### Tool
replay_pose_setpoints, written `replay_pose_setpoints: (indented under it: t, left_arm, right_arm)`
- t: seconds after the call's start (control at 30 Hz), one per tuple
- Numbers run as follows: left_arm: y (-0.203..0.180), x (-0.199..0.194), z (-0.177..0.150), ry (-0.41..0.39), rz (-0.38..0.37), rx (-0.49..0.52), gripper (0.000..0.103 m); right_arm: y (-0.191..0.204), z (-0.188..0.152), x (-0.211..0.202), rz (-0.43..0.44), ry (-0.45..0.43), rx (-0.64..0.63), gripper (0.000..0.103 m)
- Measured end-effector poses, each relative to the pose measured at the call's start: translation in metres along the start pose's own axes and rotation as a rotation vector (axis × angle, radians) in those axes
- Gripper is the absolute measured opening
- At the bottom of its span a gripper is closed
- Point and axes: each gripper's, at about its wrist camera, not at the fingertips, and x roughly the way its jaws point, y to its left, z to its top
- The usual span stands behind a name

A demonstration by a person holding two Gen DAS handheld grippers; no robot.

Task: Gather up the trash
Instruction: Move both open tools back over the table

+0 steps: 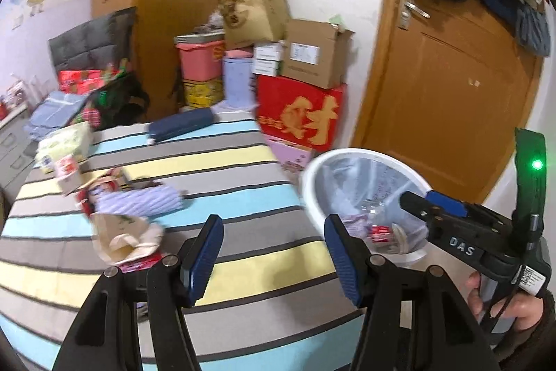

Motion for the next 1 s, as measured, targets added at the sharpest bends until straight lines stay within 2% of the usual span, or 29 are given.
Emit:
replay_pose_setpoints:
  t: [0.3,0.57,0.73,0.83,1.0]
  left_arm:
    - [0.059,-0.032,-0.014,-0.031,0.077,-0.085,0.06]
    - [0.111,-0.042,-0.024,-0.021,0.126,-0.156,0.061]
    - [0.138,-0.031,-0.026,0.015,0.097,-0.199,0.062]
    - [0.15,-0.017,-0.022,0.042,0.036,-0.229,0.062]
    - [0.156,0.01,-0.013,0.069,0.015,-0.221,0.062]
  right_arm:
    - [0.037,-0.008,0.0,0.059,0.006,-0.054,0.053]
    - [0.067,-0.014,0.005,0.104,0.022,-0.094,0.053]
    - [0.088,-0.019,0.011,0.122,0.04,-0.121,0.053]
    - [0.099,-0.022,0.015,0.126,0.054,-0.134,0.053]
    - [0.117,-0.028,0.022,0.132,0.075,-0.148,0.053]
